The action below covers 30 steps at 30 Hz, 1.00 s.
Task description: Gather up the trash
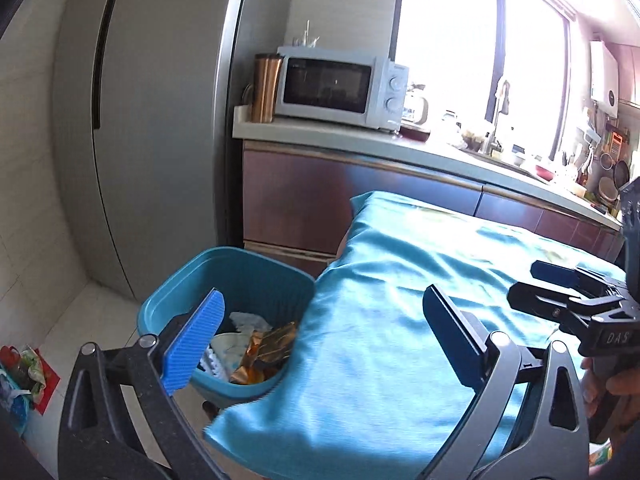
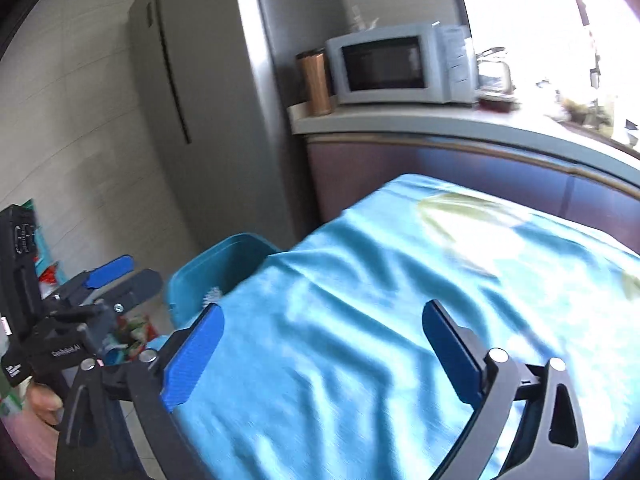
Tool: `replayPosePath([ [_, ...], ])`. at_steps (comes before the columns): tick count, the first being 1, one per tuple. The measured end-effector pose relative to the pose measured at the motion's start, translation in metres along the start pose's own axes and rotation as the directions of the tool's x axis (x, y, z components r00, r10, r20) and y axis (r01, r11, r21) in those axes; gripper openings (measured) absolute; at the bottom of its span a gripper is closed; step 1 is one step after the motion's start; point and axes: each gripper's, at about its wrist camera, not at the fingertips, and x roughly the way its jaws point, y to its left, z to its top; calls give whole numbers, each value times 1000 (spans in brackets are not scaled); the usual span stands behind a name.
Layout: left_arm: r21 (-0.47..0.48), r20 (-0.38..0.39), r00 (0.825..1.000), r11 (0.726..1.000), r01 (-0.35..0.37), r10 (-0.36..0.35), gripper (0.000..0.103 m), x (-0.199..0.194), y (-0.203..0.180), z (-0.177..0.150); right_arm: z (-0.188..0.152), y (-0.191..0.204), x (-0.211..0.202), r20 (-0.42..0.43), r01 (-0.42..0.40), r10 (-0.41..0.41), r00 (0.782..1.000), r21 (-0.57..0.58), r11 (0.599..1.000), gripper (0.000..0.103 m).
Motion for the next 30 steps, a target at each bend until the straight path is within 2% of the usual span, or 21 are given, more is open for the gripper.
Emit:
replayPosePath([
  [3, 18, 31, 999, 1000, -10, 9, 98, -8, -25, -2, -11, -9, -25, 69, 88, -89, 994, 13, 996, 96],
  [7, 41, 55, 998, 999, 0, -2, 98, -16, -55, -4, -25, -17, -54, 144, 204, -205, 968, 21, 979, 96],
  [13, 73, 90, 996, 997, 13, -20, 98, -27, -87, -10, -40, -40, -78, 208, 295, -304, 930, 70, 953, 96],
  [22, 113, 123, 992, 994, 15, -29, 98, -39, -111, -17, -63, -49, -109, 257, 383, -397, 881, 106, 918, 96],
  [30, 140, 161, 985, 990, 30, -53, 98, -50, -121, -20, -72, -54, -123, 281, 418, -438, 854, 129, 899, 96],
])
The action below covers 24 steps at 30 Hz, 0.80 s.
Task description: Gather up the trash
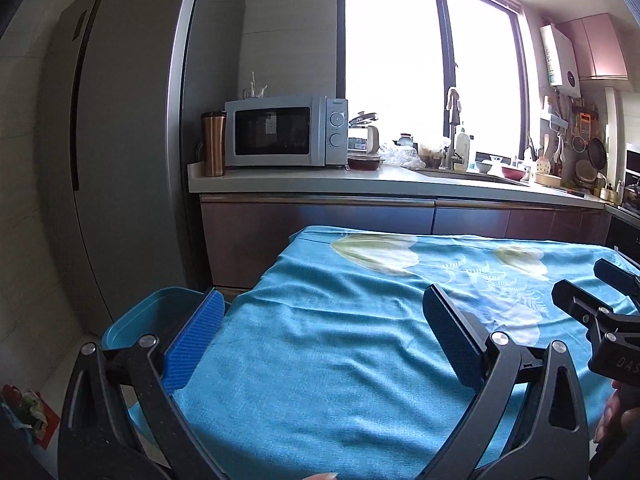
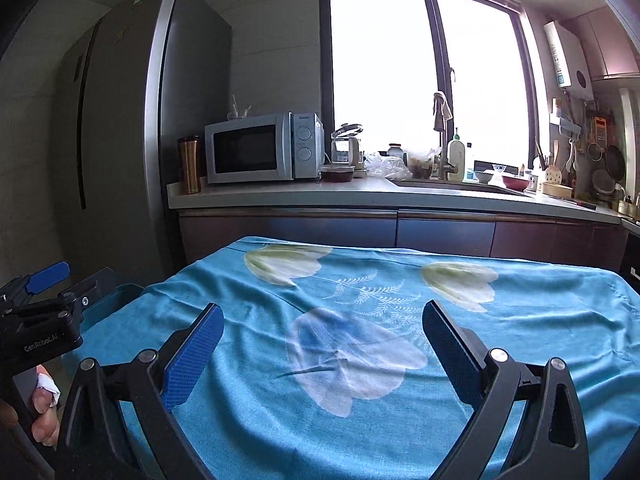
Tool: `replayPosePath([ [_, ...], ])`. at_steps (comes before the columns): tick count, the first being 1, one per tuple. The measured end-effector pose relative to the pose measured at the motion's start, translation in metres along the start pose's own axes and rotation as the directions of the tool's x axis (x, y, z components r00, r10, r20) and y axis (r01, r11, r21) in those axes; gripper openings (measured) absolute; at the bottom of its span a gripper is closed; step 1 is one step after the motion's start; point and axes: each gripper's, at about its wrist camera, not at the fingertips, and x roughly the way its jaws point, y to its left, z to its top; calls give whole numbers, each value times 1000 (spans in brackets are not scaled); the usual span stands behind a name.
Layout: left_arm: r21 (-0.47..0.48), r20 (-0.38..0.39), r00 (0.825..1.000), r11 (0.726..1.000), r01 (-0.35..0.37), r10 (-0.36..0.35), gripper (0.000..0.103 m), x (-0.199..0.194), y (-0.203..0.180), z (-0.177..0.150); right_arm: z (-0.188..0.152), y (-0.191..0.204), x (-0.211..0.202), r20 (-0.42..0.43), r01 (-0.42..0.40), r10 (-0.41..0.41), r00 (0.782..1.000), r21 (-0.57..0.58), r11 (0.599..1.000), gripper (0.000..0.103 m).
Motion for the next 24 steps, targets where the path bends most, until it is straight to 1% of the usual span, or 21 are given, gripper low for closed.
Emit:
replayPosePath([
  [3, 12, 15, 1000, 1000, 9, -10, 98, -4, -4, 0, -1, -5, -3, 2, 12, -12, 1000, 16, 1000, 96],
  [8, 21, 17, 1000, 999, 26, -26, 98, -6, -9, -2, -1, -8, -9, 13, 27, -27, 1000, 19, 999, 96],
  [24, 28, 43, 999, 999, 26, -27, 98, -14, -13, -4, 1, -12, -19, 41, 37, -37, 998, 19, 999, 96],
])
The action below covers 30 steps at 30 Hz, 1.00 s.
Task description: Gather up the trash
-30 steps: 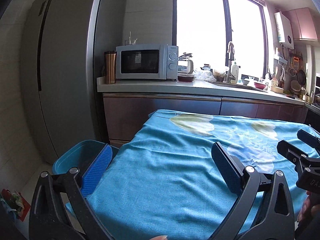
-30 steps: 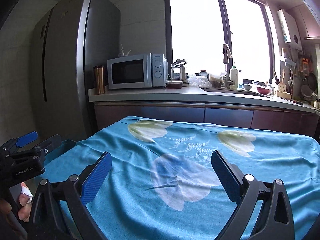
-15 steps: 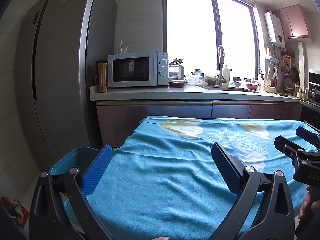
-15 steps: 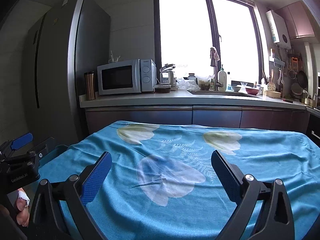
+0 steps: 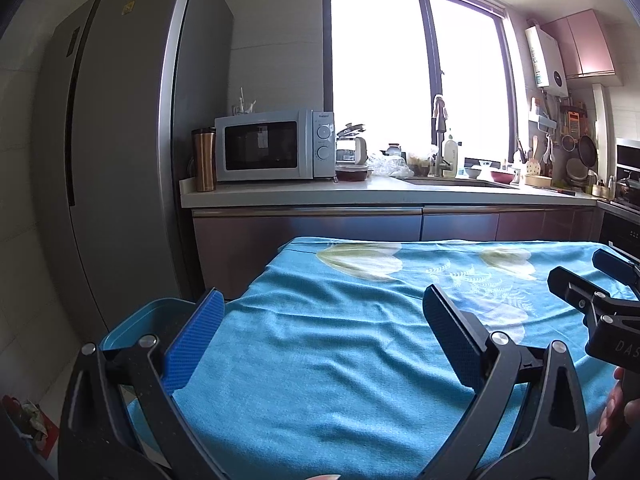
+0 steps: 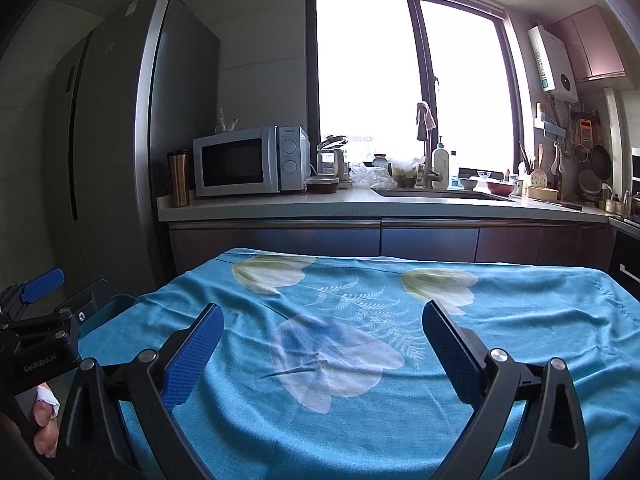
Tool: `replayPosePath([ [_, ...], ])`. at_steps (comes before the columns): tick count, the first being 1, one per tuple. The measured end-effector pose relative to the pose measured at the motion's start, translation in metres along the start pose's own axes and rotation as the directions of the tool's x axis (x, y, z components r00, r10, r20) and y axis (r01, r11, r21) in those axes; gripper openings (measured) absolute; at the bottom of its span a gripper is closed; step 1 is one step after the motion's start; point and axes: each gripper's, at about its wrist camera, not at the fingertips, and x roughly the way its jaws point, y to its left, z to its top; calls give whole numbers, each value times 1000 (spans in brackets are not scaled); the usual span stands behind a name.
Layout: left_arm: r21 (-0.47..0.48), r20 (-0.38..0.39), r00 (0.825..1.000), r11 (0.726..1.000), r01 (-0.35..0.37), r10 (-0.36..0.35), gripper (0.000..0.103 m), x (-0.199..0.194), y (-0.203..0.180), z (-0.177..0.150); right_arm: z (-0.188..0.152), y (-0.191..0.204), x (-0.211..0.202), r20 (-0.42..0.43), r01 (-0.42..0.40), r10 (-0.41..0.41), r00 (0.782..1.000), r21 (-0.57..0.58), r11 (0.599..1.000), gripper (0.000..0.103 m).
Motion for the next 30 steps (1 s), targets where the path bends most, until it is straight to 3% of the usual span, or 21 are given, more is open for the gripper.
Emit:
replayPosePath([
  [30, 2, 57, 998, 1000, -20, 20, 98, -12, 1, 1, 1, -5, -8, 28, 7, -7, 1000, 6, 1000, 96],
])
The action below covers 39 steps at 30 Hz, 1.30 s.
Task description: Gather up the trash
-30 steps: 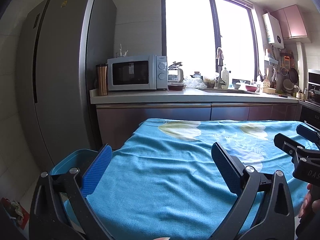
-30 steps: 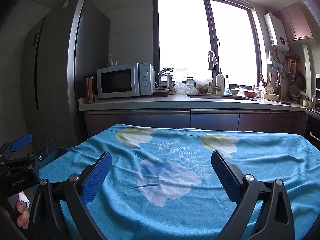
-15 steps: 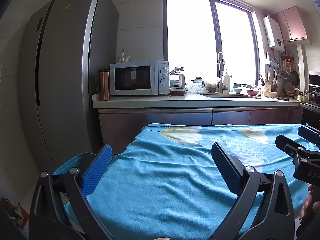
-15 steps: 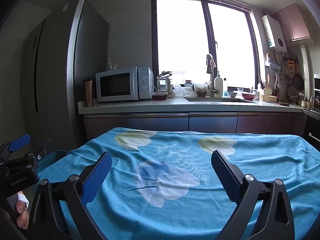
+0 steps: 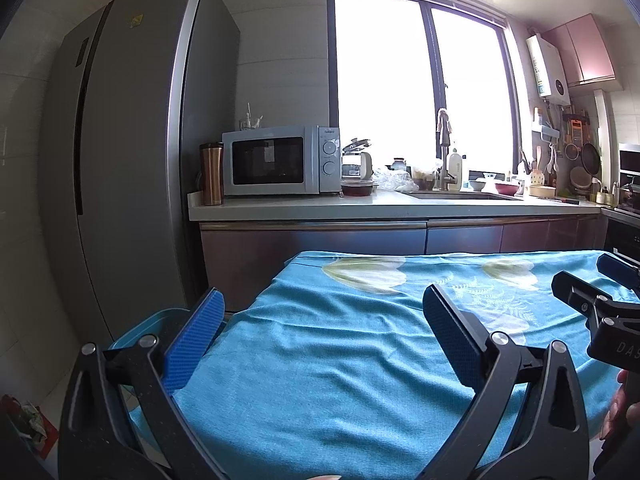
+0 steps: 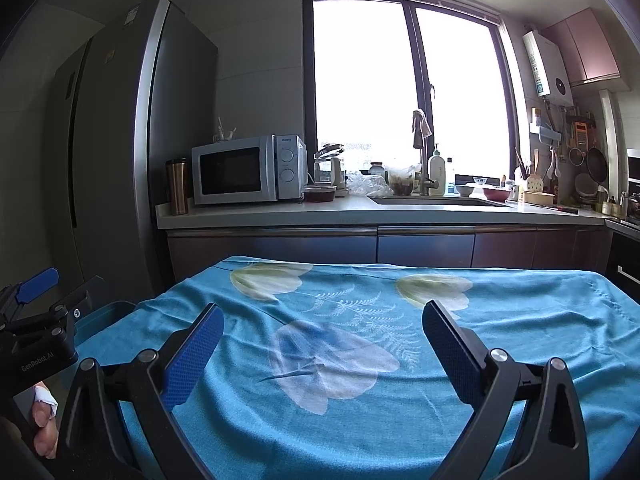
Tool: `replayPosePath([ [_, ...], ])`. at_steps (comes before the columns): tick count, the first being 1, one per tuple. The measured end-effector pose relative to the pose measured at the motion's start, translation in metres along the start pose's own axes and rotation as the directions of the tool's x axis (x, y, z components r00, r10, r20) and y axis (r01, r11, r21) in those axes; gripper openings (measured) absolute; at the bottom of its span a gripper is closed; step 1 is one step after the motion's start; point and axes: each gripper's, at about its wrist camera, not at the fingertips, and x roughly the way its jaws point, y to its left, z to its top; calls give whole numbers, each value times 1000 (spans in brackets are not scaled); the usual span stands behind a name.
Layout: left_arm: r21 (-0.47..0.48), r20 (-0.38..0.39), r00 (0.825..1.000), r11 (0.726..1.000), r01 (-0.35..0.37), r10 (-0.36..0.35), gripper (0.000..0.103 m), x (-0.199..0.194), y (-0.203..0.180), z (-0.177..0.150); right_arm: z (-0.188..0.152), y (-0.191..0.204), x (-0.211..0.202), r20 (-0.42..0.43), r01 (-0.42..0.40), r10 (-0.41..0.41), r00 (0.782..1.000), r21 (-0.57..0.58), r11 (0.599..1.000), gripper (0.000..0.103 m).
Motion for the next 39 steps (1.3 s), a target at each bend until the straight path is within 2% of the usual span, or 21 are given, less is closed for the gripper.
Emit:
replayPosePath([
  [39, 1, 11, 1000, 1000, -9, 9, 98, -4, 1, 3, 0, -3, 3, 1, -6, 6, 1000, 9, 1000, 96],
])
